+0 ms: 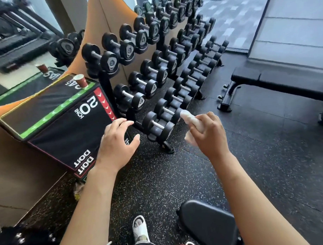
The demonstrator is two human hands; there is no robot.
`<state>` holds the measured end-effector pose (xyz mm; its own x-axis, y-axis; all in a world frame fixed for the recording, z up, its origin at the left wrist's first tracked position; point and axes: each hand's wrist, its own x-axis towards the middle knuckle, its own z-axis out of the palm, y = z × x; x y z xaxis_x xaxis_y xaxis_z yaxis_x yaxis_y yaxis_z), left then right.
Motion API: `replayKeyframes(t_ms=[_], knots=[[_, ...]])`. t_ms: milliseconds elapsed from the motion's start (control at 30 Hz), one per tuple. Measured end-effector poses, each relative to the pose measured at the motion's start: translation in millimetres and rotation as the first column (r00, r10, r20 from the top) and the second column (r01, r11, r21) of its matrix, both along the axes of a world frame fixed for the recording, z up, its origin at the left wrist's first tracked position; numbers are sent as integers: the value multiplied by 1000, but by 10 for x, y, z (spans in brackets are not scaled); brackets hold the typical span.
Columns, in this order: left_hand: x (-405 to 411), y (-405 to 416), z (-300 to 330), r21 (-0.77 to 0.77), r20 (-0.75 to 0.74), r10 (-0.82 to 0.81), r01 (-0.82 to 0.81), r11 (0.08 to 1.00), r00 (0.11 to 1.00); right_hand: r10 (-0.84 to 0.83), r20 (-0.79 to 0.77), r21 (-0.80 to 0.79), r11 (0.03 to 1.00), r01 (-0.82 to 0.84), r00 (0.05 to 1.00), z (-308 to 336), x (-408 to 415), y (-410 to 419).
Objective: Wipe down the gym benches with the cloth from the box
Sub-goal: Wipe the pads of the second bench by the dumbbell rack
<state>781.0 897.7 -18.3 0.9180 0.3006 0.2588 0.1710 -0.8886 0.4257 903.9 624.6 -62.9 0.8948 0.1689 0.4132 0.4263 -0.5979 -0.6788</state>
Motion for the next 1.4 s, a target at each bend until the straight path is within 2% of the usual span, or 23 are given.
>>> replayKeyframes(t_ms=[300,700,1033,1400], knots=[[1225,111,-111,-49,24,-249,250,967,968,-259,16,-32,965,260,966,-64,508,-149],[2780,1002,-120,-119,-12,-535,530,840,845,-543,98,-94,829,551,834,-10,1182,643],[3462,1490,-58,-154,57,-602,603,783,797,-583,128,-123,794,596,803,178,1582,1171],[4211,1119,-153,-161,14,-637,631,759,771,-627,91,-91,769,633,774,62,2157,844]])
